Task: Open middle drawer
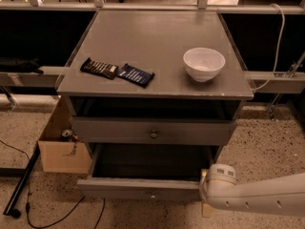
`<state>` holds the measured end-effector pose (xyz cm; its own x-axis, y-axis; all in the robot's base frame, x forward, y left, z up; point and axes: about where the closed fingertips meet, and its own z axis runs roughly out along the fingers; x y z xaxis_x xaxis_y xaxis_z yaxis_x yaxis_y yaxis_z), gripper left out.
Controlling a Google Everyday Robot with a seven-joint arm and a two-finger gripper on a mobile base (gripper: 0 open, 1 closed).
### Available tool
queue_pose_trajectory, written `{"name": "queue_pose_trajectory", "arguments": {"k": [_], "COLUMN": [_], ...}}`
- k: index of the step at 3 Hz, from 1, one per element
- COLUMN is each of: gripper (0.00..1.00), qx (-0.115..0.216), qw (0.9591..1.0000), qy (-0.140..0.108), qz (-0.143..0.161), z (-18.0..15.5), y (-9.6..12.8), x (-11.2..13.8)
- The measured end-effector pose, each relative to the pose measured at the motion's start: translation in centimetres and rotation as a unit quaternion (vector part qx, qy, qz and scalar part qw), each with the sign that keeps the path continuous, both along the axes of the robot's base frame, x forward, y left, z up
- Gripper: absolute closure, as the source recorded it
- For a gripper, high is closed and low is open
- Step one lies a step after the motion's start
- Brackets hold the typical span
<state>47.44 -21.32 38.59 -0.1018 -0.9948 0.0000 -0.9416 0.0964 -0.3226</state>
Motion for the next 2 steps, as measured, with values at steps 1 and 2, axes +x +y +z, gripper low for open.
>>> {"name": "queue_pose_trajectory", "arguments": {"k": [1, 2], "gripper": [0.27, 0.50], "qx": [0.000, -0.002], "qw": [1.0000, 0.9999], "qy": [0.000, 0.010], "qz": [0.000, 0.003], "z": [0.0, 0.1], "y": [0.0, -0.7], "x": [0.0, -2.8]}}
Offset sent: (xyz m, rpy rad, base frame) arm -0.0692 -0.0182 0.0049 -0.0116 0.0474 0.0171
